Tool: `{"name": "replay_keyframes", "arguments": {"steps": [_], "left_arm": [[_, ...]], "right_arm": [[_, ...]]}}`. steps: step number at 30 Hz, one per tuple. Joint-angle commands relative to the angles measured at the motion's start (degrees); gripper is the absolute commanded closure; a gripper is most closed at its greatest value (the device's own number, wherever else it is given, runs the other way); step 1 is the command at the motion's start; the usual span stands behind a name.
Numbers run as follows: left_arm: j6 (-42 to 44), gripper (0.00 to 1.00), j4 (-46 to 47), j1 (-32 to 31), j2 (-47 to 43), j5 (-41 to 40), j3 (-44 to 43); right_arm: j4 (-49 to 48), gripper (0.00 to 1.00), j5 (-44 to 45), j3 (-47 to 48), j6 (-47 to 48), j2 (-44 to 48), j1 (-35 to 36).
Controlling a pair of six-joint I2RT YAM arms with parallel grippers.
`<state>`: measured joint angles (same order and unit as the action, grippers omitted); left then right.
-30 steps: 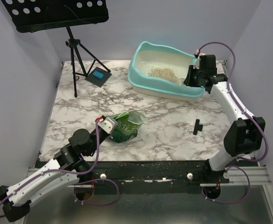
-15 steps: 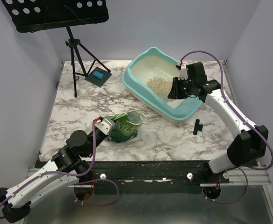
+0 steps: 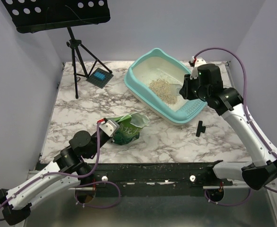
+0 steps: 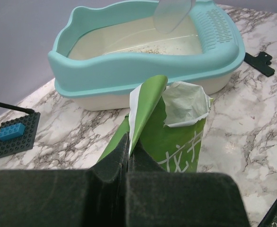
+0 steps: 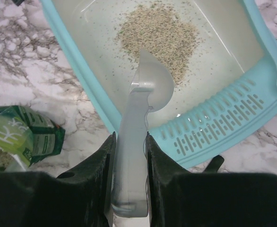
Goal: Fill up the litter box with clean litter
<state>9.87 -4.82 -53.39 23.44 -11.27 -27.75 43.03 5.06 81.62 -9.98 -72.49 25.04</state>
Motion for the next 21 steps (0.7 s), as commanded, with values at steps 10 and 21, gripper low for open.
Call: {"name": "replay_keyframes", "arguments": {"steps": [10,21], "left_arm": [[-0.82,1.00,2.97,-0.67,1.34,3.97,-2.93],[-0.99,1.00,3.06,-0.67,1.26,3.53,-3.02]], "right_arm": [[9.00,1.00,-19.98,5.12,-0.39,8.85,2.38],[10.51,1.00,-38.10,5.92,-2.59,10.61,2.47]]}}
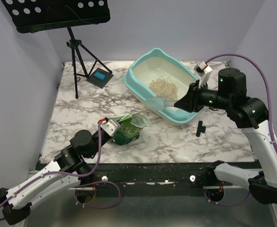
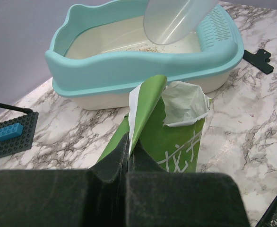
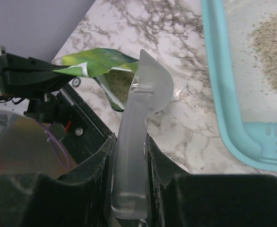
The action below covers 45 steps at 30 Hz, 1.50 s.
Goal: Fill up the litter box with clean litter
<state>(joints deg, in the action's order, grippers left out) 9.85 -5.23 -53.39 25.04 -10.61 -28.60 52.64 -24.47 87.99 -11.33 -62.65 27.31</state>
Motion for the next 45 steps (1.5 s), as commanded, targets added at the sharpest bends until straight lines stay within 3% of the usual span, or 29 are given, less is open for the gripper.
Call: {"name": "replay_keyframes", "arguments": {"steps": [1,17,31,37,45], "left_arm": [[-0.97,1.00,3.48,-0.67,-0.34,2.70,-2.16],[-1.06,1.00,3.30,-0.67,-0.52,2.35,-2.25],[-2.37,1.00,4.18,-0.67,1.06,2.97,-2.16],[-3.17,1.00,4.36,-0.67,2.82,-0.89,-2.42],[-3.52,1.00,2.25,-0.67,4.41,-6.96,-3.66]], "right_arm": [[0.36,0.99,-9.54,-1.23,-1.50,0.69,0.20],[-8.95,0.99,-10.25,-11.34,-4.57,0.08,3.45],[-16.17,0.99,-12.71,-12.14,-8.35,-12.48,8.90],[-15.82,0.99,-7.62,-12.49,-12.48,-17.06,9.78],[-6.08,1.00,3.01,-7.14,-12.75,-22.86,10.39]]}}
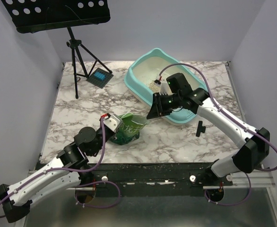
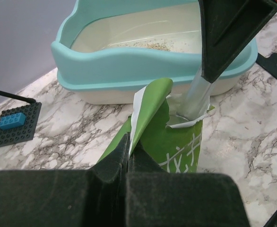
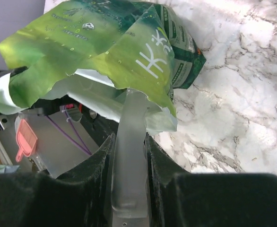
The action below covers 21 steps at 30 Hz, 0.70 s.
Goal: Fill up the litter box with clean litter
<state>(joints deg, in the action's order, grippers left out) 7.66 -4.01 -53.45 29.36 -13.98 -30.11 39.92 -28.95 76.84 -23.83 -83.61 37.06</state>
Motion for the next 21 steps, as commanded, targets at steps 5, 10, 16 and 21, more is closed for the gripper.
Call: {"name": "replay_keyframes", "arguments": {"steps": [5,10,16,21], "left_arm": [[-1.42,1.00,0.50,-0.60,-0.27,-4.39,-2.41],[-1.51,1.00,0.49,-0.60,-0.62,-4.04,-2.41],[-1.42,1.00,0.50,-0.60,-0.80,-4.13,-2.32],[-1.24,1.00,0.58,-0.51,-0.80,-4.04,-2.32]], "right_arm": [[9.21,1.00,9.97,7.09,-0.33,-5.58,2.40],[6.76,0.99,9.18,7.01,-1.91,-9.63,4.60],[-0.79,0.99,5.05,2.28,-4.99,-12.19,5.04],[-10.72,1.00,-0.13,-4.93,-8.85,-12.71,5.04]]}}
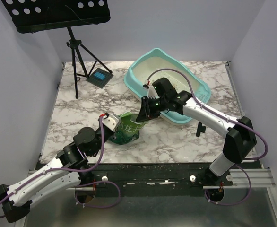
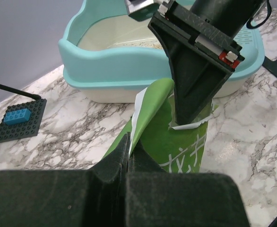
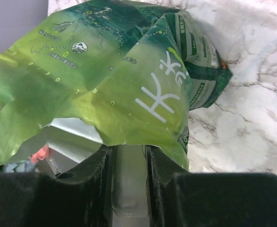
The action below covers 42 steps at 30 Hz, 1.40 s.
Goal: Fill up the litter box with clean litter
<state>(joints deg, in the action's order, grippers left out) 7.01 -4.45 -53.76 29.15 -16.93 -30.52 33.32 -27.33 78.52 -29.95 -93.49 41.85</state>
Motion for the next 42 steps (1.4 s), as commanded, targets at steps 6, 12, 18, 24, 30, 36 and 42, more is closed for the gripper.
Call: {"name": "replay_keyframes", "arguments": {"steps": [6,12,18,24,30,36,42], "left_arm": [[0.11,1.00,1.02,-0.30,-0.41,-0.21,-1.47],[1.52,1.00,1.02,-0.30,-0.58,1.10,-0.77],[3.19,1.00,0.84,-0.30,-1.11,2.60,-0.33],[4.07,1.00,0.84,-0.30,-1.55,6.63,0.29],[4.86,1.00,1.72,-0.30,-2.60,10.24,1.25],[5.30,1.00,2.77,-0.30,-2.34,11.74,2.13],[5.65,1.00,3.74,-0.30,-1.20,12.53,2.75]], "right_arm": [[-20.29,1.00,-10.80,-16.28,-7.92,-2.92,0.25],[-37.14,1.00,-18.97,-23.58,-14.68,-2.22,0.25],[-54.13,1.00,-27.06,-29.12,-22.95,-1.43,0.17],[-63.90,1.00,-30.76,-32.55,-28.92,0.50,-0.71],[-72.33,0.99,-32.52,-37.99,-32.79,3.40,-3.78],[-83.49,1.00,-33.31,-44.76,-38.33,6.13,-9.05],[-87.72,1.00,-34.63,-48.46,-40.35,8.24,-13.10]]}}
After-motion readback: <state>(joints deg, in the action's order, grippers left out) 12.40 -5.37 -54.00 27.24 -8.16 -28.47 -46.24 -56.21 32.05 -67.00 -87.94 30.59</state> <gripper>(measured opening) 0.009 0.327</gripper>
